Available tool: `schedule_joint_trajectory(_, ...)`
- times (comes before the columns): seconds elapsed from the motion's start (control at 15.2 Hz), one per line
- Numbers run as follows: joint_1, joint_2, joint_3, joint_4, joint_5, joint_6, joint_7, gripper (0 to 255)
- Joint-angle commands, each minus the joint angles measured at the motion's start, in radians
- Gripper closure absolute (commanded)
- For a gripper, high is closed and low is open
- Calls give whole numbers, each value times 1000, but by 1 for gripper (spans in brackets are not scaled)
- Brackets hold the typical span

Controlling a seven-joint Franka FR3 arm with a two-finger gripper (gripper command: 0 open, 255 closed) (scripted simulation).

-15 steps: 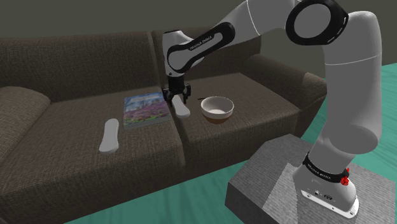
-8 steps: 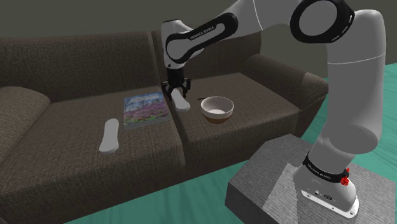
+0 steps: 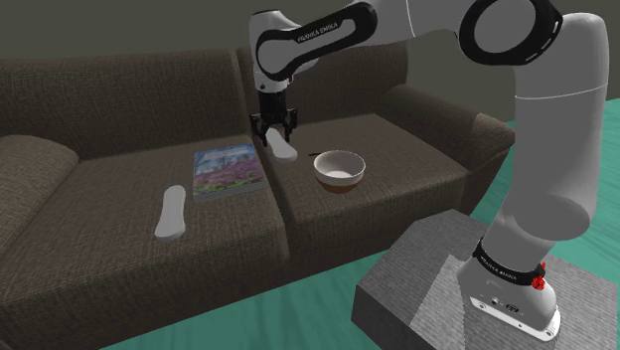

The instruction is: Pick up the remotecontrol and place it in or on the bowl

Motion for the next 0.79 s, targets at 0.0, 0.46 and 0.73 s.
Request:
schedule_joint_trajectory(0.0,1,-3,1,25,1,-28,-1,255)
schedule_joint_trajectory(0.46,3,-11,3,97,4,-108,-3,255)
schedule_joint_trajectory(0.73,-39,-190,0,-143,47,-41,-44,255)
